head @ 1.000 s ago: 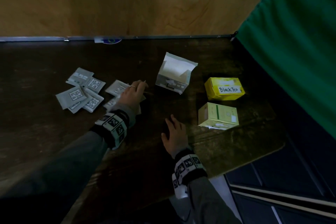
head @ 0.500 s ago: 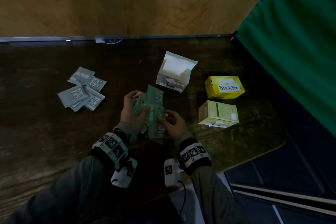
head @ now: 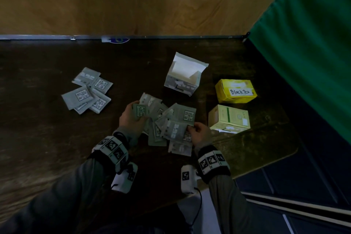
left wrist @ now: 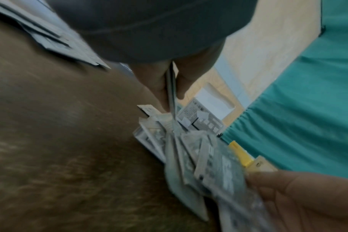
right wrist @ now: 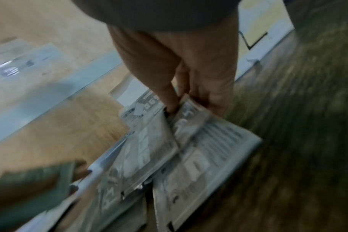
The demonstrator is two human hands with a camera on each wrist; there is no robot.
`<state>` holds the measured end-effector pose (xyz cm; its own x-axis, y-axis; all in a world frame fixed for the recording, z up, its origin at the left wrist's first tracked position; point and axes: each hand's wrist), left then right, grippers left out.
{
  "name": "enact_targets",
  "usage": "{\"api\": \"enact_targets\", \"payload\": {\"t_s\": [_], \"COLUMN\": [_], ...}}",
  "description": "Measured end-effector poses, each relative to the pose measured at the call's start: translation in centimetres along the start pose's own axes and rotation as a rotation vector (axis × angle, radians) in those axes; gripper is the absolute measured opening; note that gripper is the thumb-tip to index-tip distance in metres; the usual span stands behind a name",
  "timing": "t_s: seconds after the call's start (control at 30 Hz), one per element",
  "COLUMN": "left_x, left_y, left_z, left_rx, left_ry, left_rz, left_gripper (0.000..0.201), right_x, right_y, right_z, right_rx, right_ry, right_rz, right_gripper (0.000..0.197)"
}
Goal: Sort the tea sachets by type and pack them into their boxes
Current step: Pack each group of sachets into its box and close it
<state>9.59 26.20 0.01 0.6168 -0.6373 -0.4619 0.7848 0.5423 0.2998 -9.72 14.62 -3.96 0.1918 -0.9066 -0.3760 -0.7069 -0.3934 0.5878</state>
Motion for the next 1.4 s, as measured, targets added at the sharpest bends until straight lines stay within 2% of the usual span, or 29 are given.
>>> {"api": "enact_targets", "payload": {"t_s": [0.1,0.17,0.23,0.27,0.33,0.4,0.47,0.53,0.63,0.73,0.87,1.0,1.17,1.23,1.3,1.4], "left_x": [0.0,-0.4,-0.6,-0.6,-0.5,-0.5,-0.6,-0.9,-1.0,-0.9,-1.0,-1.8,-3.5,-3.8,-3.9,-4.2], "left_y": [-0.1,-0.3,-0.7,-0.9,-1.3,-2.0,-2.7,-3.3,-3.4,-2.8,-2.2,-2.6,-3.8,-4.5,-5.0,-5.2], "left_z": [0.3,0.9,1.5,1.8,2.0,1.9,1.7,1.3,0.7,1.1,3.0,4.8,5.3,5.0,5.0,5.4], "left_rx": [-0.189,-0.424,-0.526,-0.514,-0.448,-0.325,-0.155,-0.036,-0.044,-0.163,-0.358,-0.490,-0.523,-0.500,-0.524,-0.609], "left_ry": [-0.030,-0.012,-0.014,-0.014,0.024,0.072,0.095,0.088,0.064,-0.024,-0.131,-0.144,-0.236,-0.275,-0.250,-0.209], "left_rz": [-0.030,-0.122,-0.204,-0.238,-0.270,-0.278,-0.302,-0.319,-0.270,-0.146,-0.044,-0.114,-0.375,-0.386,-0.322,-0.306], "left_gripper": [0.044,0.046,0.050,0.047,0.028,0.013,0.008,0.009,0.014,0.018,0.027,0.040,0.059,0.048,0.038,0.030], "right_x": [-0.3,-0.4,-0.6,-0.7,-0.6,-0.4,-0.1,-0.1,-0.1,-0.1,-0.4,-1.9,-3.9,-4.7,-5.2,-6.0], "right_y": [-0.1,0.2,0.3,0.3,0.1,0.1,0.1,0.3,0.4,1.6,3.5,4.3,4.2,4.1,3.9,3.3], "right_z": [-0.6,-1.0,-1.3,-1.4,-1.4,-1.7,-2.4,-3.4,-4.9,-5.8,-6.5,-7.4,-8.0,-8.3,-8.8,-9.3], "right_rx": [-0.012,0.015,0.088,0.124,0.134,0.095,0.136,0.189,0.298,0.338,0.547,0.806,0.916,0.931,0.907,0.746], "right_ry": [-0.054,-0.061,-0.082,-0.095,-0.102,-0.082,-0.079,-0.080,-0.035,0.044,0.024,-0.074,-0.125,-0.147,-0.164,-0.200], "right_rz": [0.027,0.009,-0.026,-0.039,-0.046,-0.054,-0.086,-0.092,-0.037,0.048,0.087,-0.044,-0.178,-0.203,-0.237,-0.251], "right_gripper": [0.026,0.033,0.042,0.044,0.045,0.035,0.023,0.022,0.019,0.015,0.006,0.019,0.021,0.026,0.029,0.025]}}
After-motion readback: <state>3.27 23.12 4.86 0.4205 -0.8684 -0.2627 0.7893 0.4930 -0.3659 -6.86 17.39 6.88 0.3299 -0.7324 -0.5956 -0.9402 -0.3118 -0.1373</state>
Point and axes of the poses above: each hand's wrist, its own x-axis towards the middle knuckle, its own y-axis out of the back of the hand, z = x × y, and after that the axes turned 1 degree about -x, right-handed
